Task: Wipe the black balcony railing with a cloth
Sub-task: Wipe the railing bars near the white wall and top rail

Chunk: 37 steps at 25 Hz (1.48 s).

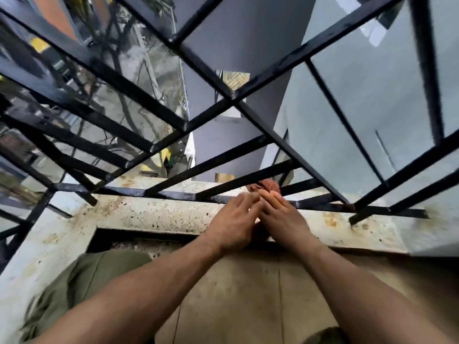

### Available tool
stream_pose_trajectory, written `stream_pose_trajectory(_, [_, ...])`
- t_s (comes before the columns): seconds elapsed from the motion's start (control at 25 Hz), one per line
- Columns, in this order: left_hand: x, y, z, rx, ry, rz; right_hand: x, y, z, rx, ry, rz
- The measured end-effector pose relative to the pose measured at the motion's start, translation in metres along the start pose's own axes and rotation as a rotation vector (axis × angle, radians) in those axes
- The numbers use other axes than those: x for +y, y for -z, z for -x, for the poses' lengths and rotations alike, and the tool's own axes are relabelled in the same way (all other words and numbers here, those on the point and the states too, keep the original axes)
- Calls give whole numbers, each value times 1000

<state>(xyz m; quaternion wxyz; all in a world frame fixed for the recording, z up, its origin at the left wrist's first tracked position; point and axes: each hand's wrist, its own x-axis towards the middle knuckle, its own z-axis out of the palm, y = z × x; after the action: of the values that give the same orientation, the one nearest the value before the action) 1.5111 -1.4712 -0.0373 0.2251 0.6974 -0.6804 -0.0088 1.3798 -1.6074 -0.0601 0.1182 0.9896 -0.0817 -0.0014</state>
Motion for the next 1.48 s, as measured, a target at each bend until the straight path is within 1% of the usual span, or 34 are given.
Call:
stream_pose_trajectory(0.04, [8,-1,-7,-82,17,-12,17,-3,22,64,48,34])
stream_pose_trajectory(0.08, [13,-3,-15,-163,93,-9,36,-7,45,107,82,39])
stream_pose_trajectory(0.12, [15,-6,-22,-211,209,3,56,-12,66,155,112,55])
stream_pose_trajectory(0.16, [14,-9,-28,-256,329,37,72,-14,82,149,93,80])
stream_pose_trajectory(0.2, [10,-13,-31,-317,413,63,87,-17,94,134,38,106])
stream_pose_trajectory(0.28, [5,-19,-35,-446,490,46,97,-18,98,52,-233,57])
stream_pose_trajectory(0.36, [2,-26,-44,-476,507,41,59,-22,52,61,-597,-239])
stream_pose_trajectory(0.4, [0,-28,-49,-470,536,83,29,-23,20,69,-719,-508])
stream_pose_trajectory(0.44, [0,-31,-51,-454,561,112,0,-24,-1,88,-798,-698])
stream_pose_trajectory(0.48, [-1,-33,-53,-455,581,112,-20,-26,-7,79,-769,-811])
stream_pose_trajectory(0.52, [1,-34,-54,-479,593,104,-26,-31,-5,67,-715,-765])
stream_pose_trajectory(0.56, [-2,-35,-55,-515,599,80,-14,-35,2,80,-614,-650])
stream_pose_trajectory(0.6, [-5,-40,-55,-545,594,49,11,-43,14,140,-507,-522])
stream_pose_trajectory(0.64, [-6,-43,-57,-568,579,19,39,-42,33,120,-397,-395])
stream_pose_trajectory(0.68, [-4,-43,-57,-575,577,-7,61,-42,47,103,-347,-237])
stream_pose_trajectory(0.72, [-2,-41,-56,-597,580,-20,70,-43,55,82,-369,-126])
stream_pose_trajectory(0.76, [0,-40,-58,-615,583,-24,59,-41,52,21,-486,-94])
stream_pose_trajectory(0.8, [1,-39,-59,-610,586,-35,33,-36,38,-69,-665,-184])
stream_pose_trajectory(0.84, [1,-41,-59,-593,600,-39,3,-33,19,-67,-797,-328])
stream_pose_trajectory(0.88, [0,-41,-60,-580,621,-29,-22,-26,-1,-26,-878,-464])
stream_pose_trajectory(0.92, [1,-41,-62,-562,645,-3,-37,-23,-8,51,-873,-523])
stream_pose_trajectory(0.96, [7,-39,-65,-493,680,43,-34,-23,-4,100,-806,-479])
stream_pose_trajectory(1.0, [15,-36,-66,-361,712,98,-21,-19,4,77,-741,-445])
stream_pose_trajectory(1.04, [27,-32,-65,-199,697,171,-10,-13,19,33,-777,-453])
stream_pose_trajectory(1.08, [43,-29,-64,-18,607,269,1,-11,36,34,-896,-477])
stream_pose_trajectory(1.12, [61,-33,-62,79,461,322,9,-16,53,84,-1119,-530])
stream_pose_trajectory(1.16, [80,-35,-61,82,311,346,20,-18,67,226,-1446,-623])
stream_pose_trajectory(1.2, [95,-40,-62,18,207,349,33,-20,75,413,-1775,-787])
stream_pose_trajectory(1.24, [102,-48,-69,-66,178,349,45,-25,76,656,-1961,-1058])
stream_pose_trajectory(1.28, [104,-56,-79,-153,218,343,52,-29,71,840,-1961,-1299])
stream_pose_trajectory(1.32, [102,-66,-86,-223,259,311,52,-31,61,831,-1865,-1364])
stream_pose_trajectory(1.36, [98,-75,-91,-284,282,250,47,-31,52,723,-1754,-1268])
stream_pose_trajectory(1.44, [88,-91,-92,-364,226,125,34,-44,55,441,-1541,-888])
stream_pose_trajectory(1.48, [83,-96,-90,-414,202,107,33,-47,65,231,-1398,-699])
